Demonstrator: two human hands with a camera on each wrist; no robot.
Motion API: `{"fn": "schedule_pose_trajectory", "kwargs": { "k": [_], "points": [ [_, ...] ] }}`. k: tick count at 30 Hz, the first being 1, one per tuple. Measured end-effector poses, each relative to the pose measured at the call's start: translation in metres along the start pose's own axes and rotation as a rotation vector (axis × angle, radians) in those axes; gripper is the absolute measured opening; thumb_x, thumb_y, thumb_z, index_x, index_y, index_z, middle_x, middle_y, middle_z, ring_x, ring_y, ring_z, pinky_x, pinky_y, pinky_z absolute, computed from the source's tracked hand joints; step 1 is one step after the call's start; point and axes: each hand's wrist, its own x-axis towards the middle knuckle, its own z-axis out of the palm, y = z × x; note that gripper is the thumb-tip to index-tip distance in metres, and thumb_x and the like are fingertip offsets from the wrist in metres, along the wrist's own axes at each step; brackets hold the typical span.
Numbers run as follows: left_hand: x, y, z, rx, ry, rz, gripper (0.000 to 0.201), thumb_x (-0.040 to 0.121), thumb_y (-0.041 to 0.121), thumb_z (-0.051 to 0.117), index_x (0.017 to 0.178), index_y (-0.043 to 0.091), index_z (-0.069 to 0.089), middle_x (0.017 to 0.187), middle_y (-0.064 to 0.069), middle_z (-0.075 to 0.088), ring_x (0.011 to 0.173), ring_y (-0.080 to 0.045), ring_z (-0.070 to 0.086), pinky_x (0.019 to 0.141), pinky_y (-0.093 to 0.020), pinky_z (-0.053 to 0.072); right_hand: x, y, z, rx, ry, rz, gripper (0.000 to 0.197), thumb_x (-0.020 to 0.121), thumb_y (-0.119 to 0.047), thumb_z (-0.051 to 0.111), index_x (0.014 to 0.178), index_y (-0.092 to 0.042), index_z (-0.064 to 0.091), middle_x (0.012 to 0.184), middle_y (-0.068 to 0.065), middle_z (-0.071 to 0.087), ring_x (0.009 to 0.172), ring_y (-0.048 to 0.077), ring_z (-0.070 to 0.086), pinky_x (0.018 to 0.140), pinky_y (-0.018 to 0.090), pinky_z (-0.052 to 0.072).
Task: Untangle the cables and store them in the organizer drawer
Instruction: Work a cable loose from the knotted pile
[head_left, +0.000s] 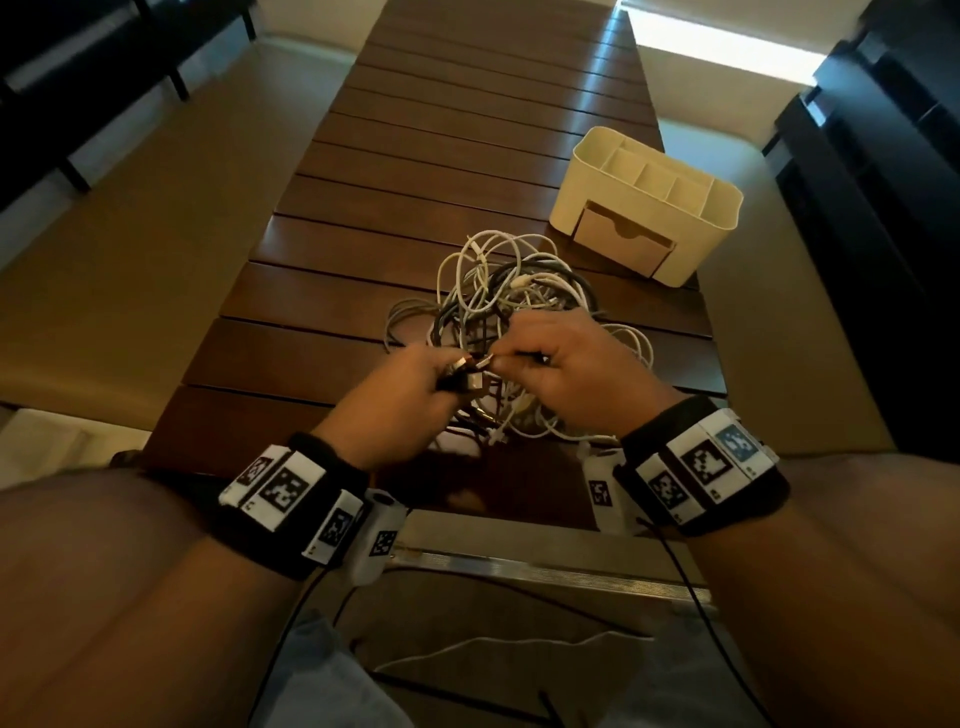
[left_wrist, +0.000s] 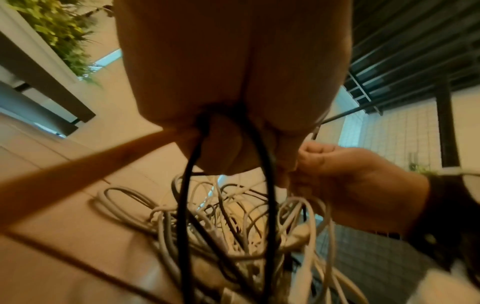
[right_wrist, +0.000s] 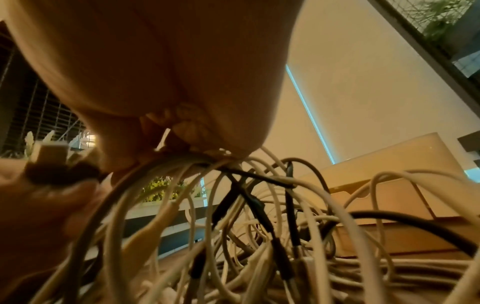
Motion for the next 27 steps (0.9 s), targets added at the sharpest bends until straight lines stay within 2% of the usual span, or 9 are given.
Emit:
{"fn": "schedule_pose_trajectory", "kwargs": {
  "k": [3,5,7,13,15,19,22,25,27],
  "points": [
    [-0.002,0.005,-0.011,-0.084,0.138,0.066,0.023,0.098,0.016,0.062,0.078,0.025,0.067,0.067,0.009,0.065,0.059,-0.004,0.054,0.058,-0.025,0.041,-0.001,0.003,0.006,-0.074,0.078,0.021,0.016,0.095,-0.026,0.062,0.098,-0.014,0.071,0.086,-0.019,0.052,0.08,-0.005,0.052,0.079,0.01,0.039],
    [-0.005,0.006,-0.022,-0.242,0.229,0.078,0.025,0.1,0.02,0.059,0.076,0.023,0.067,0.057,0.016,0.059,0.05,-0.001,0.049,0.052,-0.025,0.037,-0.003,0.01,0.011,-0.236,0.071,0.097,0.019,0.094,-0.035,0.059,0.103,-0.02,0.066,0.098,-0.016,0.052,0.094,0.004,0.052,0.092,0.028,0.039],
    [-0.008,0.002,-0.035,-0.438,0.27,0.064,0.029,0.098,0.029,0.06,0.071,0.022,0.067,0.049,0.012,0.046,0.043,-0.004,0.036,0.047,-0.026,0.028,-0.006,0.018,0.012,-0.348,0.028,0.205,0.024,0.094,-0.038,0.059,0.112,-0.023,0.063,0.112,-0.011,0.054,0.111,0.012,0.05,0.103,0.038,0.032],
    [-0.007,-0.006,-0.043,-0.663,0.308,-0.074,0.031,0.102,0.017,0.051,0.073,0.008,0.06,0.048,0.008,0.032,0.041,-0.01,0.023,0.043,-0.023,0.018,-0.004,0.017,-0.002,-0.189,-0.018,0.347,0.057,0.085,-0.031,0.073,0.137,-0.035,0.049,0.14,-0.011,0.041,0.134,0.015,0.035,0.118,0.047,0.024],
    [-0.007,-0.007,-0.04,-0.626,0.263,-0.104,0.032,0.102,0.018,0.051,0.073,0.009,0.063,0.049,0.007,0.031,0.043,-0.011,0.022,0.043,-0.024,0.018,-0.005,0.014,-0.006,-0.068,-0.009,0.324,0.059,0.085,-0.031,0.074,0.137,-0.037,0.047,0.138,-0.013,0.043,0.133,0.016,0.039,0.115,0.049,0.032],
    [-0.006,-0.001,-0.031,-0.621,0.187,-0.097,0.035,0.101,0.018,0.053,0.069,0.014,0.068,0.053,0.002,0.03,0.047,-0.015,0.022,0.047,-0.031,0.014,-0.003,-0.014,-0.002,0.185,0.198,0.167,0.044,0.093,-0.024,0.066,0.135,-0.022,0.053,0.129,-0.007,0.053,0.12,0.005,0.051,0.1,0.025,0.047],
    [-0.006,0.003,-0.029,-0.668,0.167,-0.044,0.03,0.097,0.022,0.056,0.071,0.011,0.065,0.05,0.005,0.031,0.043,-0.012,0.023,0.044,-0.026,0.017,-0.001,-0.028,0.012,0.347,0.196,0.215,0.03,0.099,-0.021,0.056,0.129,-0.02,0.056,0.116,-0.006,0.061,0.108,0.005,0.059,0.09,0.023,0.052],
    [-0.007,0.001,-0.037,-0.839,0.247,-0.001,0.03,0.097,0.023,0.055,0.069,0.012,0.059,0.047,0.01,0.03,0.039,-0.008,0.022,0.041,-0.018,0.021,-0.004,-0.017,0.021,0.251,0.125,0.295,0.016,0.102,-0.023,0.052,0.114,-0.019,0.061,0.098,-0.007,0.063,0.088,0.006,0.06,0.077,0.025,0.052],
    [-0.007,0.0,-0.04,-0.927,0.313,-0.018,0.032,0.097,0.021,0.051,0.067,0.014,0.058,0.046,0.011,0.029,0.037,-0.006,0.021,0.04,-0.017,0.021,-0.004,-0.007,0.02,0.152,0.103,0.284,0.017,0.103,-0.023,0.05,0.113,-0.017,0.062,0.093,-0.009,0.061,0.084,0.004,0.057,0.071,0.016,0.047]
  ]
}}
